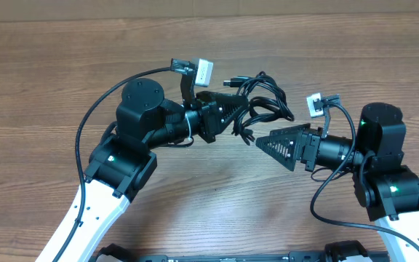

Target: Untangle cables

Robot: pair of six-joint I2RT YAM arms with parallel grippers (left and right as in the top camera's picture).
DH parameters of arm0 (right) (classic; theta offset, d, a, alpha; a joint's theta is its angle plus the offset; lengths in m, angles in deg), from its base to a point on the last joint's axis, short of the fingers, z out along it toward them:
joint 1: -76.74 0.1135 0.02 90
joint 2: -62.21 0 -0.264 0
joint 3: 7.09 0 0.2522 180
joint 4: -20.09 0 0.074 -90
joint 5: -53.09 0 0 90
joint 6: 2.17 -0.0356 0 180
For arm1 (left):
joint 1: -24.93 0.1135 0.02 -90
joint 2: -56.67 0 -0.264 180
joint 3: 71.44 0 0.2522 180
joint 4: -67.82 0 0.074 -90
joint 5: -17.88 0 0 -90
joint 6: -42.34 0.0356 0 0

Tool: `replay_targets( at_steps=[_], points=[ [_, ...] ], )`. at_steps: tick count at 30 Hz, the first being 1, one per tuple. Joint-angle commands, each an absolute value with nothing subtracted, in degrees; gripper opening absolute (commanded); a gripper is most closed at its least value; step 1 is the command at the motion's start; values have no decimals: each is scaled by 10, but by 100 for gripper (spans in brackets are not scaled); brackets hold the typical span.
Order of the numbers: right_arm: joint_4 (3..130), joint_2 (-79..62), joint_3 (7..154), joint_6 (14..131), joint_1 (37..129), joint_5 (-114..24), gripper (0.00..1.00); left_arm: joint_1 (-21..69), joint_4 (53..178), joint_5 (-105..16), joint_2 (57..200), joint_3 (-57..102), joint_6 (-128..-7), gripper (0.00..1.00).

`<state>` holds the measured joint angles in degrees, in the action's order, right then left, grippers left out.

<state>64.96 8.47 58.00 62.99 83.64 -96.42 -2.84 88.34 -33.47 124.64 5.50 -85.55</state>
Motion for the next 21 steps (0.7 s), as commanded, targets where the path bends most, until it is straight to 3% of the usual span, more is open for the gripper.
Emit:
replay_targets(
  at_steps=[1,7,16,21],
  points=[
    [640,91,584,590,840,-1007,100,-32,889,-358,1240,66,-823,4],
    [575,91,584,565,840,-1063,97,-42,906,-375,1240,66,-826,4],
    [521,91,584,513,840,-985,72,-101,877,-374,1240,66,-838,4],
    [522,91,584,417,840,-939,72,-100,873,-382,1240,66,-841,4]
  ],
)
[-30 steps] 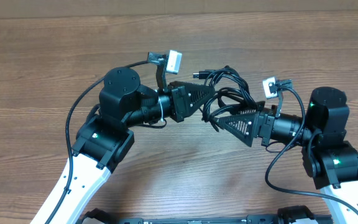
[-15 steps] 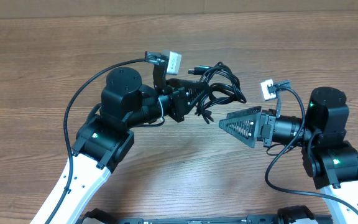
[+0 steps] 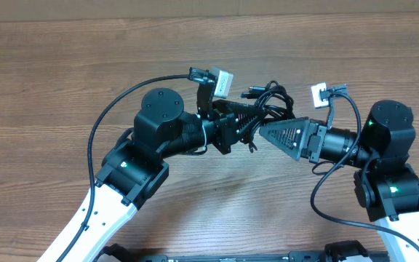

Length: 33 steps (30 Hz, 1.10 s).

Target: Untangle cables

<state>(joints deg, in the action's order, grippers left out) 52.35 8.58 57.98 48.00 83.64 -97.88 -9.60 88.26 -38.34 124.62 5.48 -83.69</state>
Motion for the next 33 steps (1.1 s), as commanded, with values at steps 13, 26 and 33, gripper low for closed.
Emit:
replay_targets(
  at_steps=[13,26,33],
  points=[
    [515,91,584,114,840,-818,72,-100,837,-380,1240,66,-845,4],
    [485,91,584,66,840,-816,67,-117,838,-376,1241,66,-834,4],
    [485,91,584,68,840,-820,40,-131,833,-376,1241,66,-819,4]
  ],
)
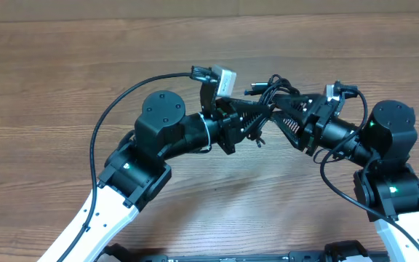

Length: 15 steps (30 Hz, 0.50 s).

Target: Untangle cables

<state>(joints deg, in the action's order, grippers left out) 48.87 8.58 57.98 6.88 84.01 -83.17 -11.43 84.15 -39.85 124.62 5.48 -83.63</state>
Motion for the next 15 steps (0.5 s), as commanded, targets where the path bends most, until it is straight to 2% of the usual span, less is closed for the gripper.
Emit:
replay_targets(
  at_steps=[1,8,10,12,13,15],
  points=[
    [485,91,584,69,840,-820,35,-137,829,-376,1242,66,-811,4],
    [485,91,584,89,840,-820,4,-151,830,-380,1242,66,-791,4],
    [488,91,584,104,840,-824,4,-150,830,-387,1242,66,-791,5],
    [489,91,584,116,840,-829,4,-149,829,-398,1242,66,-792,11],
    [491,91,584,118,840,-829,4,-148,828,-405,1242,66,-792,22],
    [491,91,584,118,840,-830,4,-148,827,-408,1242,66,-794,29]
  ],
)
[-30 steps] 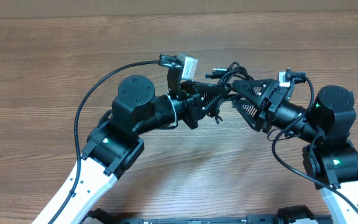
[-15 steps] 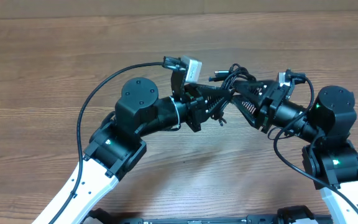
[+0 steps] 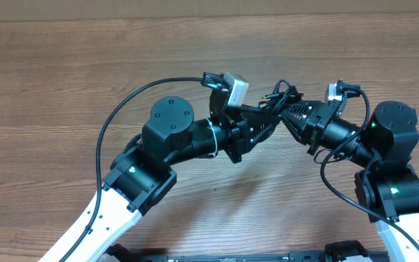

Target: Untangle cables

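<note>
A tangled bundle of black cables point(image 3: 279, 96) is held up off the wooden table point(image 3: 64, 80) between my two arms. My left gripper point(image 3: 262, 116) comes in from the left and is shut on the lower left of the bundle. From the right, my right gripper point(image 3: 288, 115) has its fingertips pushed into the tangle, almost touching the left one. The dark cables hide its jaws, so their state is unclear. Loops and a plug end stick out above the two grippers.
Each arm's own black cable arches over the table, the left cable point(image 3: 122, 109) in a wide loop and the right cable point(image 3: 326, 189) by its base. White camera modules point(image 3: 235, 87) sit on the wrists.
My left gripper has moved a little right with the bundle, which now looks more bunched. The right gripper stays in the tangle, close against the left one.
At first my left gripper held the bundle left of centre while the right gripper stood apart to the right. Then both had closed the gap. Later the right gripper was turned with its tips in the tangle. Now they meet at the bundle.
</note>
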Robot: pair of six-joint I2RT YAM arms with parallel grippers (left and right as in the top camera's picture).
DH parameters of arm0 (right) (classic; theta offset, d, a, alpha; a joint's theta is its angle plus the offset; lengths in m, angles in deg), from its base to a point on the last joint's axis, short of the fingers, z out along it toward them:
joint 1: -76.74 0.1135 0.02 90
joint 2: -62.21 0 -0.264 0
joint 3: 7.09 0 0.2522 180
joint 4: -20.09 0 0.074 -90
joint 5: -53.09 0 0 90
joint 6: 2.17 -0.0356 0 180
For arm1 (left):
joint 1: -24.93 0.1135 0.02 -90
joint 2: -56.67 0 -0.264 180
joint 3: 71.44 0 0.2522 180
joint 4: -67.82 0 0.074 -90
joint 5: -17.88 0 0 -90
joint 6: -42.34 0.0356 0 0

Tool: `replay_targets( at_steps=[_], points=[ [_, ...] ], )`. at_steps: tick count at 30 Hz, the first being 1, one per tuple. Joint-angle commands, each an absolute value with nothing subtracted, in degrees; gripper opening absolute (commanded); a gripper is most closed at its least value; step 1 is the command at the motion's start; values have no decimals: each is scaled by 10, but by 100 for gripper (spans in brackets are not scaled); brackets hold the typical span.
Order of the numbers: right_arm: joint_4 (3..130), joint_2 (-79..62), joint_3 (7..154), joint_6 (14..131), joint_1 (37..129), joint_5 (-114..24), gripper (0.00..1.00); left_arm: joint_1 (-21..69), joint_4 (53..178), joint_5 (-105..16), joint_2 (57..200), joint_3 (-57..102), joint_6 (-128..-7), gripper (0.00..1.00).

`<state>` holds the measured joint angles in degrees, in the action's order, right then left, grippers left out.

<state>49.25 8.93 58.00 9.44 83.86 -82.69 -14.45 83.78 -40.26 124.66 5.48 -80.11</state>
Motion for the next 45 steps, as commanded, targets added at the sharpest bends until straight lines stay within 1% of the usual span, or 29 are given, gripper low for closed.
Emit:
replay_targets(
  at_steps=[1,3,10,20,26,28,29,31,32,33,35,41,45],
  points=[
    [491,91,584,118,840,-830,4,-148,827,-409,1242,66,-794,42],
    [491,91,584,118,840,-830,4,-148,827,-410,1242,66,-794,49],
    [491,91,584,118,840,-830,4,-148,831,-410,1242,66,-794,55],
    [489,91,584,132,841,-857,4,-149,842,-410,1257,66,-811,56],
    [489,91,584,144,841,-868,4,-148,817,-410,1274,66,-828,54],
    [489,91,584,145,842,-872,4,-148,807,-412,1277,66,-833,48],
    [489,91,584,153,842,-872,4,-148,802,-415,1277,66,-833,43],
    [492,91,584,166,842,-874,4,-148,798,-422,1277,66,-838,29],
    [494,91,584,166,842,-876,4,-148,796,-425,1277,66,-840,25],
    [497,91,584,166,842,-877,4,-148,794,-428,1277,66,-841,17],
    [500,91,584,166,842,-879,4,-148,788,-428,1277,66,-841,5],
    [501,91,584,179,842,-897,4,-148,787,-427,1277,66,-841,4],
    [499,91,584,224,842,-928,4,-136,803,-451,1277,66,-841,4]
  ],
)
